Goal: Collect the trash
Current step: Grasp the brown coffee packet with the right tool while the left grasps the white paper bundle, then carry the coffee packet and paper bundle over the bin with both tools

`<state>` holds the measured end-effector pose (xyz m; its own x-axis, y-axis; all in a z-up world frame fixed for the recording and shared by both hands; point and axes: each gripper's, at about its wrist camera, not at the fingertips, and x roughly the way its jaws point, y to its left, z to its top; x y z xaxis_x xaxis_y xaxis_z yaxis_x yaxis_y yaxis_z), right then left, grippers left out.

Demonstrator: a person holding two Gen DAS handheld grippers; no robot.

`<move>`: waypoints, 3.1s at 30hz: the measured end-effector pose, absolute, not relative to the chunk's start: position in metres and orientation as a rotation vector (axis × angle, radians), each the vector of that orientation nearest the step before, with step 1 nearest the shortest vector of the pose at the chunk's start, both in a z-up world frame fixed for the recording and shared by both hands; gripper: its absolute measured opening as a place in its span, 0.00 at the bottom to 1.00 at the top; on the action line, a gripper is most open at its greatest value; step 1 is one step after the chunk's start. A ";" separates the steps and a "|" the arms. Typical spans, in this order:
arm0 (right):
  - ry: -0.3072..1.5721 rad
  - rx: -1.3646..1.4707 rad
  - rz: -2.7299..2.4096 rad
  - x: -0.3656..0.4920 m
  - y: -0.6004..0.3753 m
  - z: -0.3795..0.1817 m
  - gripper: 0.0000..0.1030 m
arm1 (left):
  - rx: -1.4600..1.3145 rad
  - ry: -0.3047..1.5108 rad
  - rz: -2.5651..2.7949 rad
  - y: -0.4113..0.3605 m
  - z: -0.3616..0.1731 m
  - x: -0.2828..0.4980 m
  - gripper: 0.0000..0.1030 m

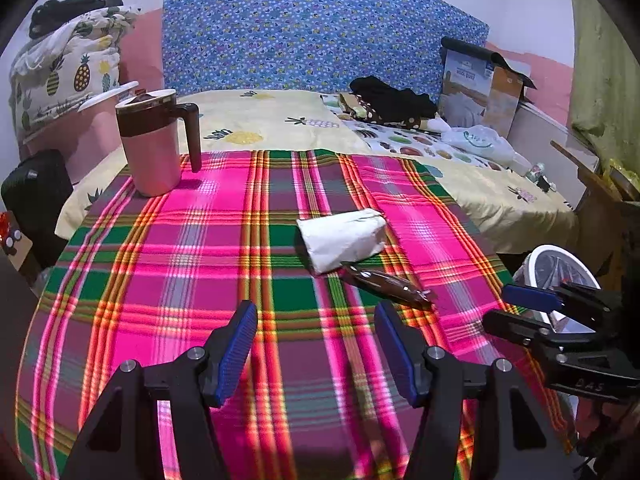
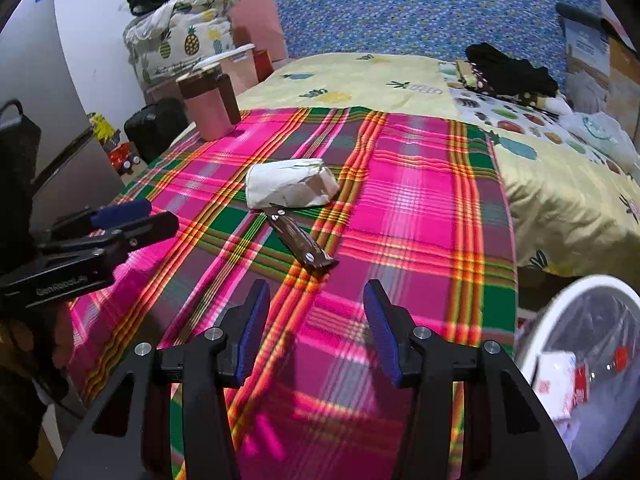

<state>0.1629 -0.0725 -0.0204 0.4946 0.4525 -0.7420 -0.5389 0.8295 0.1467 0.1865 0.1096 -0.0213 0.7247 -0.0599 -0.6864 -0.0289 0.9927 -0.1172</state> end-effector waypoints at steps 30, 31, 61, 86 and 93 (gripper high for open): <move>0.924 -0.157 0.584 0.186 -0.056 -0.039 0.23 | -0.047 0.751 -0.121 0.125 -0.030 0.254 0.59; 0.928 -0.139 0.575 0.184 -0.063 -0.038 0.23 | -0.041 0.749 -0.129 0.123 -0.029 0.259 0.59; 0.926 0.001 0.487 0.183 -0.111 -0.039 0.23 | 0.243 0.861 -0.358 0.051 -0.068 0.302 0.60; 0.830 0.045 0.446 0.139 -0.149 -0.010 0.23 | -0.038 0.833 -0.107 0.015 -0.031 0.190 0.26; 0.811 0.058 0.421 0.128 -0.161 -0.005 0.23 | -0.093 0.804 -0.109 0.000 -0.021 0.166 0.26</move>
<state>0.1280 -0.1608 -0.0052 0.6110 0.3864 -0.6909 -0.3428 0.9159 0.2090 0.1660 0.0000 -0.0215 0.6885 -0.1327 -0.7130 0.0616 0.9903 -0.1248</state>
